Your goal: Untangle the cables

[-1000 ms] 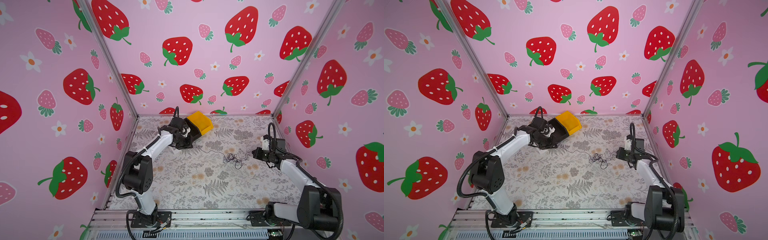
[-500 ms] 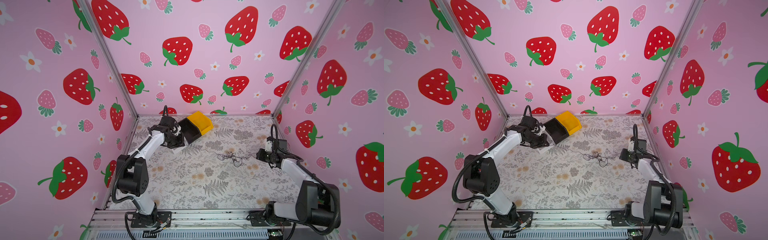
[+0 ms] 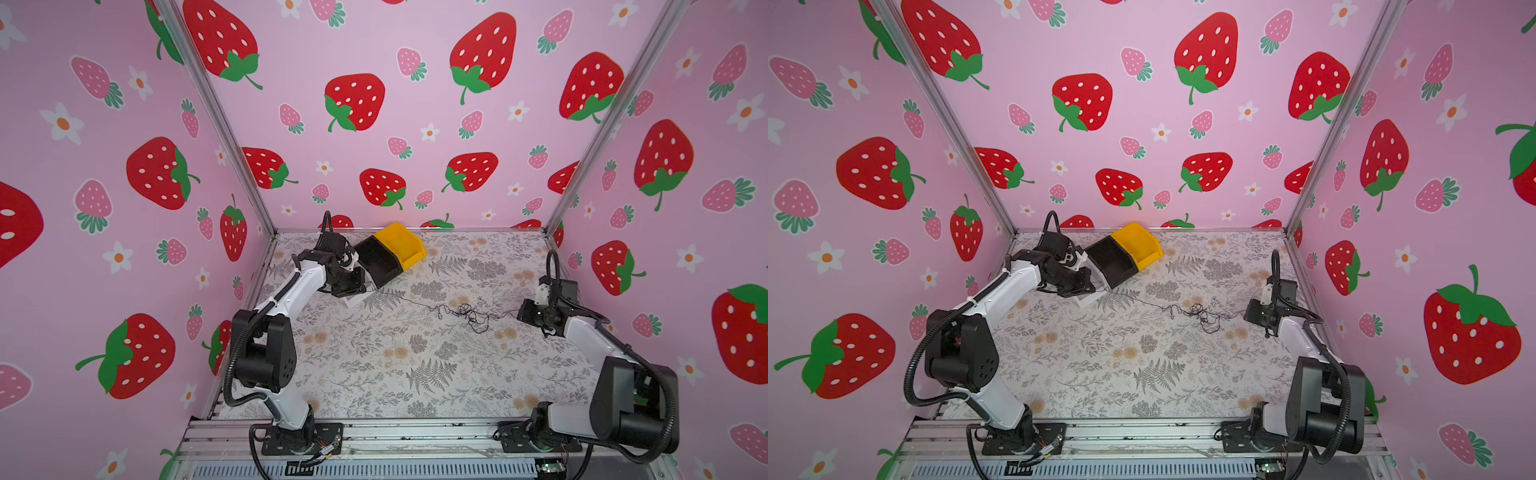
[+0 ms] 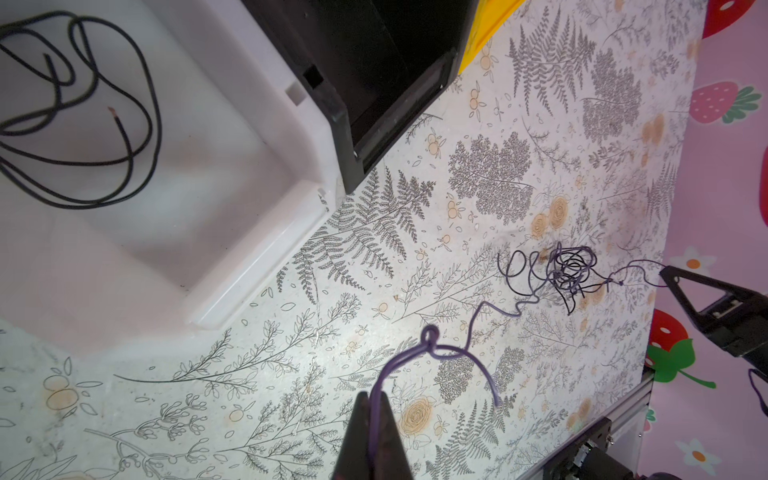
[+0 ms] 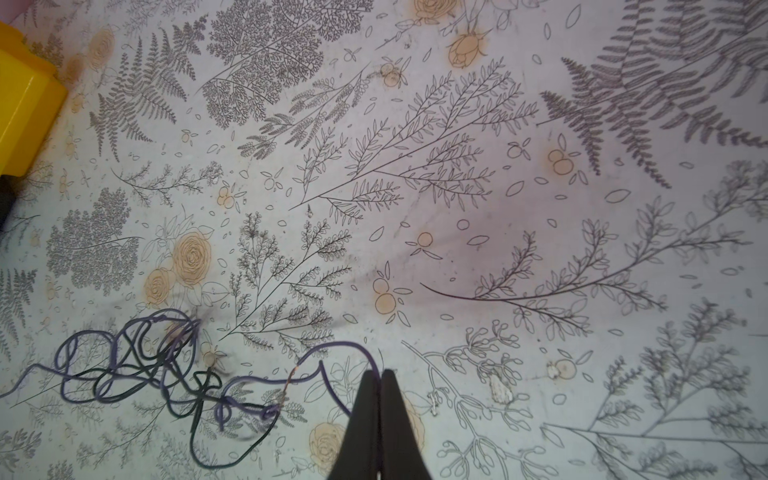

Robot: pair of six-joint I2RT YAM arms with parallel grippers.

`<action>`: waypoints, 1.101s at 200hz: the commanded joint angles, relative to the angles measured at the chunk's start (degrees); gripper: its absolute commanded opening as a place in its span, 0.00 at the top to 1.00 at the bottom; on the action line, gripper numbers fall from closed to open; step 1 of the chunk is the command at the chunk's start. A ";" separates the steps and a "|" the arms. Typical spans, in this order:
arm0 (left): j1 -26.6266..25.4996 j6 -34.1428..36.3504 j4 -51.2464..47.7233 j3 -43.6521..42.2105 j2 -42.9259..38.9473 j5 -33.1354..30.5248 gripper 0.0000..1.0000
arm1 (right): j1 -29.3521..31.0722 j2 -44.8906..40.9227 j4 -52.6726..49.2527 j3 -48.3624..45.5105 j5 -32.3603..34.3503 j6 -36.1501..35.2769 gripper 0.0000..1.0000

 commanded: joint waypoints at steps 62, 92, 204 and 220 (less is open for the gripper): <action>2.95 1.30 -1.57 0.18 -2.20 1.89 1.00 | -1.27 -0.13 -1.23 -0.56 0.37 -0.98 1.00; 2.04 1.19 -1.21 0.21 -1.62 4.84 1.00 | -1.19 -0.26 0.23 -0.56 -3.71 -1.24 1.00; -6.45 1.29 -1.73 6.89 -2.80 8.20 1.00 | 4.78 -8.09 -0.33 3.37 -1.73 -3.22 0.41; -7.86 1.12 -1.47 8.19 -3.24 8.55 1.00 | 6.75 -10.13 1.26 3.28 -2.38 -3.80 0.37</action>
